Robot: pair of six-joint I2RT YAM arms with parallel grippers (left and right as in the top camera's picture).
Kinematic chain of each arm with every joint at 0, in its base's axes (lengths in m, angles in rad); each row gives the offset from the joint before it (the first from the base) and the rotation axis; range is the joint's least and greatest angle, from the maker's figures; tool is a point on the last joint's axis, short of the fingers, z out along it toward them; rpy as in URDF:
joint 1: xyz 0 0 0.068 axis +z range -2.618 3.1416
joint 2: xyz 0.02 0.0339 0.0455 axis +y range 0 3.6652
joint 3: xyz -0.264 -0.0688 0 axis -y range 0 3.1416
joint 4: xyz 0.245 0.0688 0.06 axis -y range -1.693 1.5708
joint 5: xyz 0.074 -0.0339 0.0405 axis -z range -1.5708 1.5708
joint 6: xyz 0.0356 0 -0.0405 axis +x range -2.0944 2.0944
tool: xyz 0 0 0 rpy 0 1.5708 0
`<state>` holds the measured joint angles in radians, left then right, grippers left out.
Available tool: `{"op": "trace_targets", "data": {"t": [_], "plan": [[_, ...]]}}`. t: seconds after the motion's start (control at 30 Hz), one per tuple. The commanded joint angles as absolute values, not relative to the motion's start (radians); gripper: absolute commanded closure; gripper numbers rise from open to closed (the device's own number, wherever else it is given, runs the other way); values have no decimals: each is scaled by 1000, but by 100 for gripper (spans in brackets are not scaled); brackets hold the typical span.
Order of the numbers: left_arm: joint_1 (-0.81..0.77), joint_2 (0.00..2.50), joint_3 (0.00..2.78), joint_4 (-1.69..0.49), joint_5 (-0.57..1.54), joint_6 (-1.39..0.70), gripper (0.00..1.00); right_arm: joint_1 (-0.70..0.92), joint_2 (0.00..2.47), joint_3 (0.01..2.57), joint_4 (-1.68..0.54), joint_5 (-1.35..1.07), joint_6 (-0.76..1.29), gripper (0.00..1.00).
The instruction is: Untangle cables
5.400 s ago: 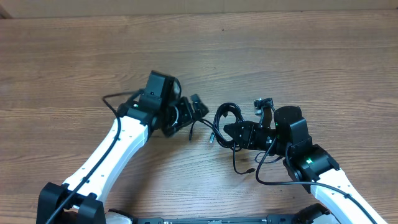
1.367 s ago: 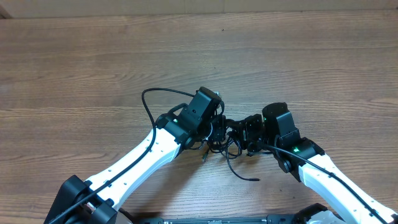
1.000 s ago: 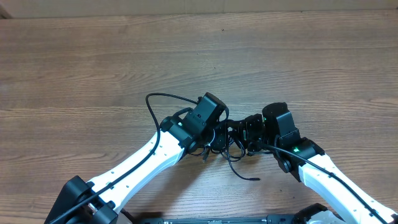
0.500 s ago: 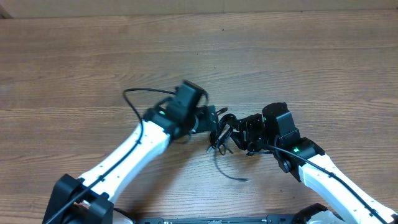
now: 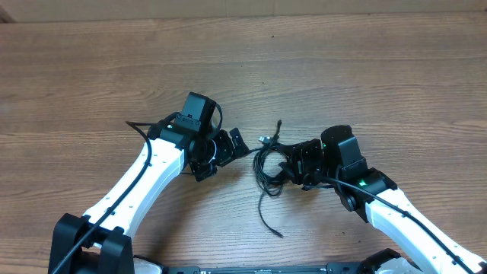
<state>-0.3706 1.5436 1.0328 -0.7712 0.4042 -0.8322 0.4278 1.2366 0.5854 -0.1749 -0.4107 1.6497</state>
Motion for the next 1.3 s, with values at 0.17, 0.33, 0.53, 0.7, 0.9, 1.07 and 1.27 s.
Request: {"op": "trace_targets", "data": {"t": [0.17, 0.33, 0.53, 0.7, 0.9, 1.07, 1.27], "plan": [[-367, 1518, 1030, -772, 326, -846, 1, 431, 1222, 603, -232, -503, 1211, 60], [-367, 1518, 1030, -770, 265, -846, 0, 432, 1190, 604, -351, -498, 1086, 55], [-367, 1518, 1030, -771, 225, -846, 0, 433, 1174, 604, -494, -426, 1038, 47], [-367, 1518, 1030, -770, 209, -846, 0, 466, 1174, 603, -651, -281, 1019, 48], [-367, 1518, 1030, -765, 191, -846, 1, 587, 1207, 603, -634, -140, 1024, 47], [-367, 1518, 1030, -761, 181, -846, 1, 646, 1287, 604, -593, -97, 1023, 47], [-367, 1518, 1030, -762, 161, -845, 0, 651, 1339, 624, -540, -103, 1024, 48]]}}
